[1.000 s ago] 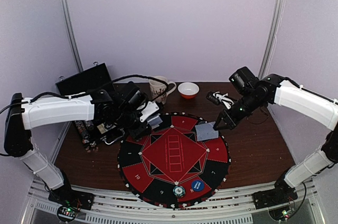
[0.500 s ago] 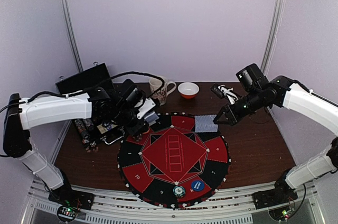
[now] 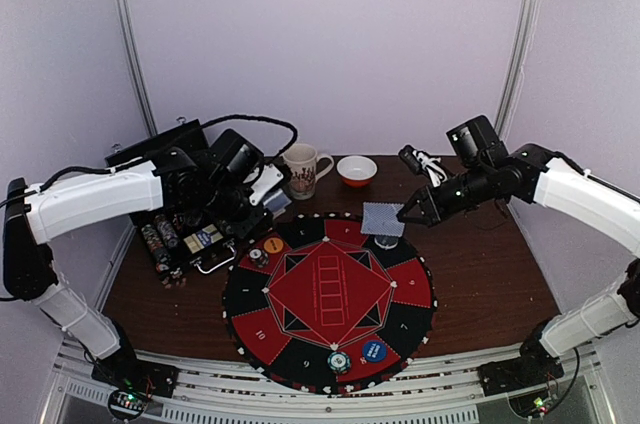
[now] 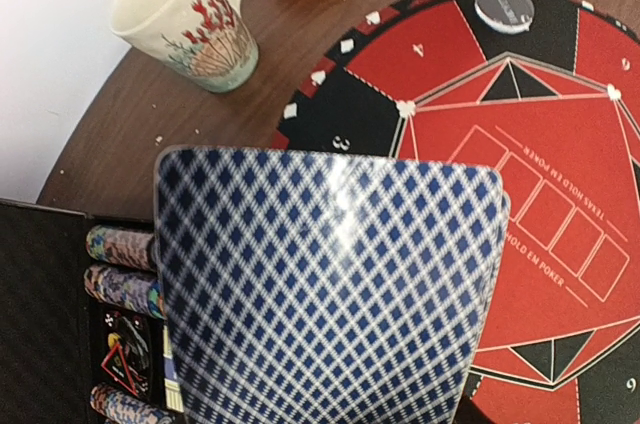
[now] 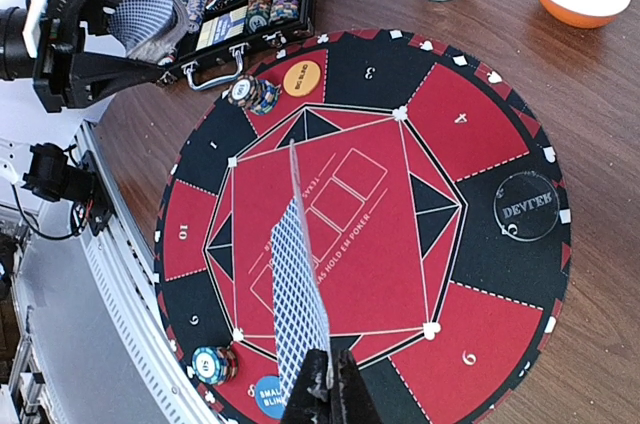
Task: Distribute texas hold em gaming equipment
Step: Distribute the poker card in the big blind area.
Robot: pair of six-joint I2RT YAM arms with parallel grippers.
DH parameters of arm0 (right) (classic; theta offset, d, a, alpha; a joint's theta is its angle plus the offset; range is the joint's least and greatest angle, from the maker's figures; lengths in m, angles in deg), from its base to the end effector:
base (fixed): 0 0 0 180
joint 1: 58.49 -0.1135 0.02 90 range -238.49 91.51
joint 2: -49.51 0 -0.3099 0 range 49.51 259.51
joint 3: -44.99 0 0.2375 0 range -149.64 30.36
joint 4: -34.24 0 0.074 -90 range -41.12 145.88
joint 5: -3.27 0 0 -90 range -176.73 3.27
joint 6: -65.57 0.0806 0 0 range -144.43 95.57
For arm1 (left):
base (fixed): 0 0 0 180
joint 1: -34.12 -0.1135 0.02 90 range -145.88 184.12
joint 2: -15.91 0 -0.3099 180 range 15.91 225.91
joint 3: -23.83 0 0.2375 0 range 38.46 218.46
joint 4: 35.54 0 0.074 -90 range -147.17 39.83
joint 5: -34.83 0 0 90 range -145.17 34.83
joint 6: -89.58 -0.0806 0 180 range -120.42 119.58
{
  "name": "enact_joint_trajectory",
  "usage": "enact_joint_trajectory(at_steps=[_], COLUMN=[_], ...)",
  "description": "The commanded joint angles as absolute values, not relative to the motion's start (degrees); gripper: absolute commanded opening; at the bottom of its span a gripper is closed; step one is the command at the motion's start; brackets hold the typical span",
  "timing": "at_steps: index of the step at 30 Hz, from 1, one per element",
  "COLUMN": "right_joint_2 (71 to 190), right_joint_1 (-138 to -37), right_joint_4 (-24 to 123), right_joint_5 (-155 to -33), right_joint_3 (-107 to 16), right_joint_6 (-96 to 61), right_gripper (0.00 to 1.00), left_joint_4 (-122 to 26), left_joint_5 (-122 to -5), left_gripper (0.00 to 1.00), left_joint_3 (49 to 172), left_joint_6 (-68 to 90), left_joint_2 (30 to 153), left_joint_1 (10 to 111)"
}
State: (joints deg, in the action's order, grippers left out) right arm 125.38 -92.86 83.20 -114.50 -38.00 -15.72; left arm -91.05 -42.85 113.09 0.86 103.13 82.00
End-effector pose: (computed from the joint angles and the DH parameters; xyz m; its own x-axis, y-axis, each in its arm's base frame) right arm 0.2167 0.1937 0.3465 -0.6633 -0.2913 -0.6894 -0.6936 0.5852 0.4200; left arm 0.2363 -0.2356 0.3088 -0.5531 0.5791 -0.5989 0.6273 0.7626 0.1581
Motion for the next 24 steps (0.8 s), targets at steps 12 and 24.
enact_joint_trajectory(at_steps=[12, 24], right_joint_2=[129.99, 131.89], right_joint_1=[-93.20, -93.20], right_joint_4=[87.55, 92.59], right_joint_5=[-118.19, -120.42], right_joint_3=[-43.89, -46.33], right_joint_6=[-24.87, -31.78], right_gripper=[0.00, 0.00], left_joint_4=[-88.58, -88.58], left_joint_5=[-47.63, -48.00], left_gripper=[0.50, 0.50], left_joint_3=[119.07, 119.06], left_joint_6=[-4.37, -3.95], left_joint_2=[105.24, 105.94], left_joint_1=[78.43, 78.16])
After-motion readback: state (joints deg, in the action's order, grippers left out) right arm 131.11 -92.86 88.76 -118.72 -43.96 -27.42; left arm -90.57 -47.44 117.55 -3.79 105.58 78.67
